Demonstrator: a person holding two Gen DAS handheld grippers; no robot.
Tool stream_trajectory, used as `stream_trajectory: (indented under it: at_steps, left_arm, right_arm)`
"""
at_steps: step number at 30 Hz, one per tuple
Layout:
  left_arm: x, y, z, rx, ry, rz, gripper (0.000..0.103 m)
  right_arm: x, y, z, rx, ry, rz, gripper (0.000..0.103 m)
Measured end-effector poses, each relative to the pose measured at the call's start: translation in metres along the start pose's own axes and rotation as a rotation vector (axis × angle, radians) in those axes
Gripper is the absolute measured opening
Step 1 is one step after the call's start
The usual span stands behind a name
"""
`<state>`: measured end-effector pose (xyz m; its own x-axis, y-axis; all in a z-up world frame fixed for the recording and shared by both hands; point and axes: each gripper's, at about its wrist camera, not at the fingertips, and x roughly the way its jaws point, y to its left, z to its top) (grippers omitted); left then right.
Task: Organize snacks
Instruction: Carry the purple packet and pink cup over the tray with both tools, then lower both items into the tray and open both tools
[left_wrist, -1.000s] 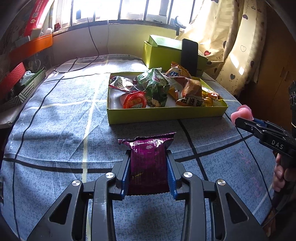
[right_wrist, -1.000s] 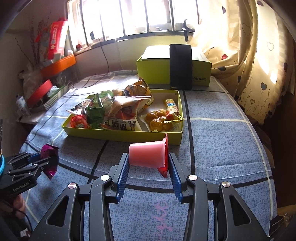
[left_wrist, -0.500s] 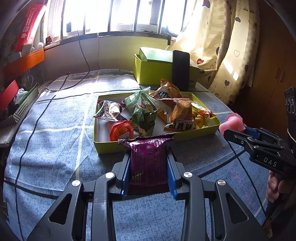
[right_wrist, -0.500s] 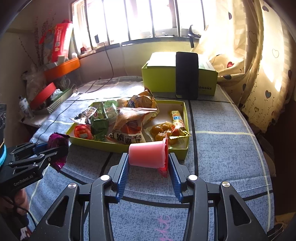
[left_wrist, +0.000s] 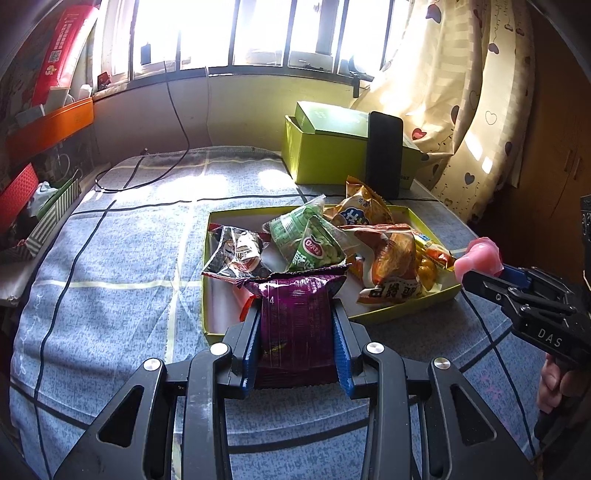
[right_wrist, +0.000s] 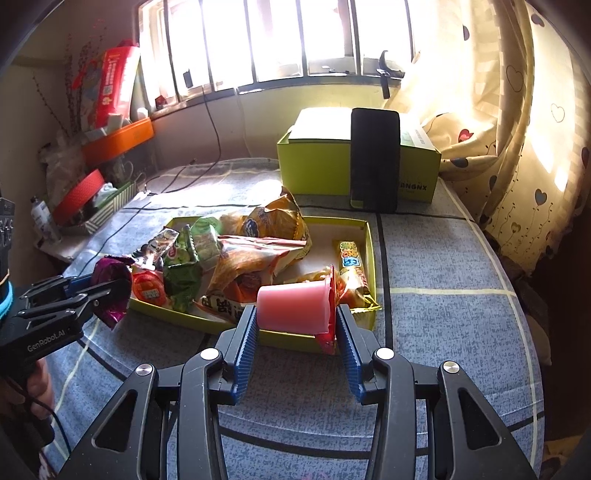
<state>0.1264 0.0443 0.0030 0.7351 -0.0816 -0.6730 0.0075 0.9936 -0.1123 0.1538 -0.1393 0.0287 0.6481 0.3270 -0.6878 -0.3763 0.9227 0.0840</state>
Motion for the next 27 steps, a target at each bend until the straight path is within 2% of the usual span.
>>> stream_trajectory:
  at_steps: [27]
  left_arm:
    - [0.056, 0.027, 0.046, -0.051, 0.002, 0.013, 0.036]
  right_arm:
    - [0.067, -0.016, 0.030, -0.004, 0.056, -0.007, 0.041]
